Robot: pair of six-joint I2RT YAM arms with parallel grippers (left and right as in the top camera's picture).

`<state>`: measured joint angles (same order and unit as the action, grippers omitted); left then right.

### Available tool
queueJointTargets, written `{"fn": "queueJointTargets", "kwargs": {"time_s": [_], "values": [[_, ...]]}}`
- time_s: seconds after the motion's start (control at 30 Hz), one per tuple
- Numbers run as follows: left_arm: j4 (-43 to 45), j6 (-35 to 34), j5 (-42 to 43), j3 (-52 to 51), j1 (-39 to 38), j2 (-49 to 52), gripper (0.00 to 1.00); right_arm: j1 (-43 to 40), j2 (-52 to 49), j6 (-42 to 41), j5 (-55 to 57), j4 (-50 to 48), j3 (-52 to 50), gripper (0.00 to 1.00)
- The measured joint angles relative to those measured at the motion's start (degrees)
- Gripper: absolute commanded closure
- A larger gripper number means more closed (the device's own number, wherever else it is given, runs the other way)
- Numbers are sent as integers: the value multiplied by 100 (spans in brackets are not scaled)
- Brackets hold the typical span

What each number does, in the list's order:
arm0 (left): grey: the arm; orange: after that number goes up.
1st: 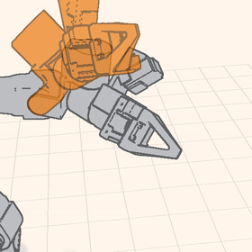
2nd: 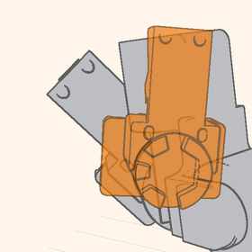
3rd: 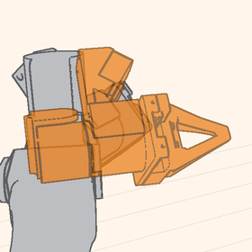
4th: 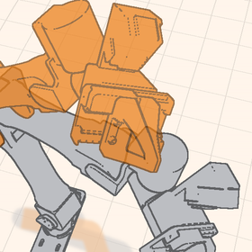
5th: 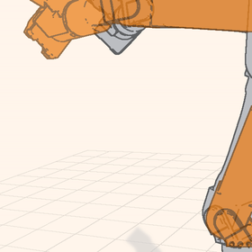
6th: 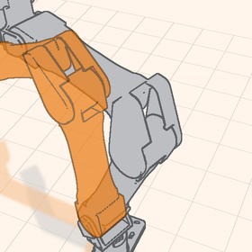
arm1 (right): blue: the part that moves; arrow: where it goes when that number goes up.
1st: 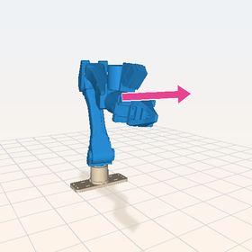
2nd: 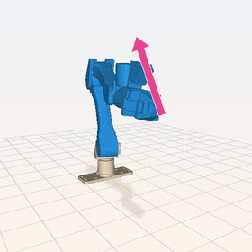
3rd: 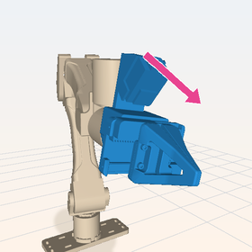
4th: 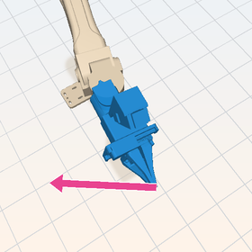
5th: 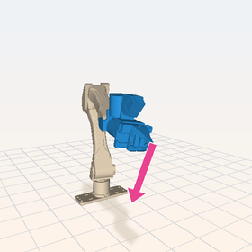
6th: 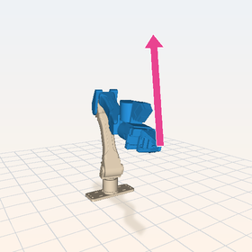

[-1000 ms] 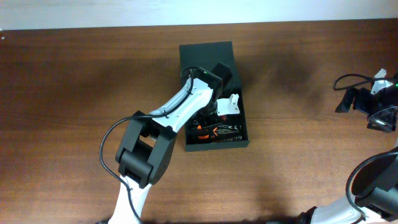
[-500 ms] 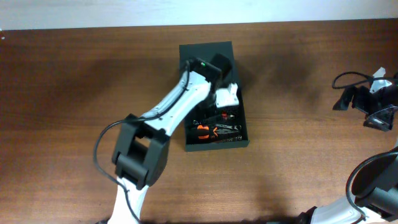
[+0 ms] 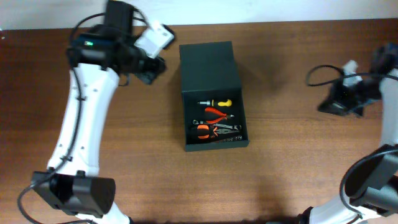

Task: Pack container
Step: 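Move both grippers to the raised lid edges of the box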

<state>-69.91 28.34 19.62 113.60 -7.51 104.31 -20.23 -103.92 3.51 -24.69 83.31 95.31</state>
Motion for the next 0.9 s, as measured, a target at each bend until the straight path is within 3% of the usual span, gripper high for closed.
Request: {"fn": "queueJointTargets", "kwargs": {"time_s": [0.2,0.5,0.7,0.9], "values": [[297,-332,1158,-2,782,212,98,1036,0,-7,-772,-533,2,96],[396,-566,2498,-2,857,1167,98,1353,-107,-52,-1497,-1266,2,96],[509,-590,3254,-4,861,2081,98,1353,-1019,-74,-1910,-1550,105,96],[942,-612,3447,-4,861,2280,98,1353,-2103,-31,-2277,-1325,1167,96]]}}
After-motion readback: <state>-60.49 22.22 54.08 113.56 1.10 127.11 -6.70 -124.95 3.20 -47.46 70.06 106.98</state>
